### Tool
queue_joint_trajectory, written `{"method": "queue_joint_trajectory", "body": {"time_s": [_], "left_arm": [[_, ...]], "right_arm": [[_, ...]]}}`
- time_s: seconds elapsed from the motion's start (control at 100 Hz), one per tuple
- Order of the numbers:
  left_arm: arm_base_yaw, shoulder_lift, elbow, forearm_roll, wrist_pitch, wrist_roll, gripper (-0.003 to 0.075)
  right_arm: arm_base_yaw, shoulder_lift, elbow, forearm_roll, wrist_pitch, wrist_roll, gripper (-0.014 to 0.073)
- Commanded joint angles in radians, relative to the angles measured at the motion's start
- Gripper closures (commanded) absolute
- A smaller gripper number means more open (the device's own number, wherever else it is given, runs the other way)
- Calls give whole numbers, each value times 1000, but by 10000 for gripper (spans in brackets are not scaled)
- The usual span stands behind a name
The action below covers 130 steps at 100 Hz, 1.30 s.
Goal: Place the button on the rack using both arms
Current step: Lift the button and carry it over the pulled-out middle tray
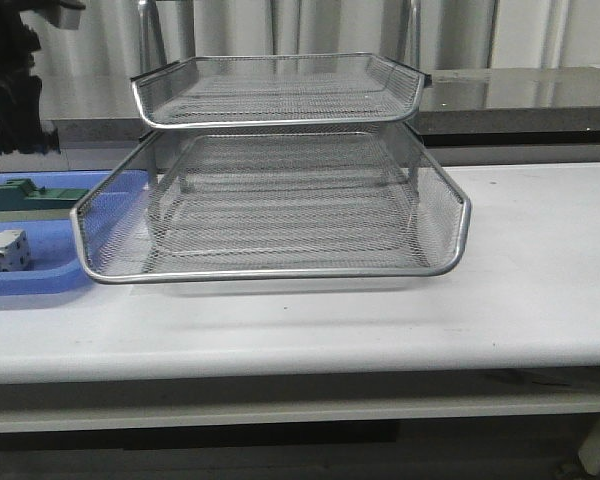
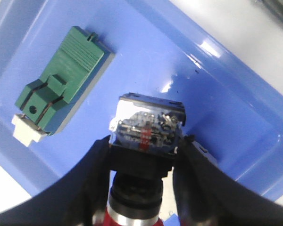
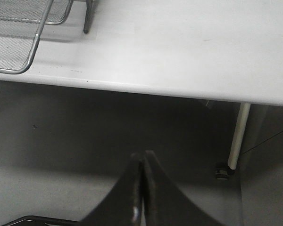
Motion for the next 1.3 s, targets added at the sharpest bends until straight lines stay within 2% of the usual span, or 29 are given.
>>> {"method": "queue_joint_trajectory", "body": {"time_s": [0.0,0.18,0.58,0.88,1.11,1.29], "left_arm": [[7,-116,-38,-39,33,-21,712],[5,-210,-38,-81,33,-90,712],[-20,-434,-34,-300,33,-115,712],[-227,-512,-5,-300,33,-115,712],[-398,-514,128,-289,33,-115,712],[-467,-496,230,-289,33,-115,712]], "right_arm": [[1,8,-29,-18,-57,-3,660],[1,8,-29,-18,-57,-3,660],[1,8,-29,-18,-57,-3,660],[1,8,-29,-18,-57,-3,660],[1,8,-29,-18,-57,-3,660],[1,8,-29,-18,-57,-3,660]]}}
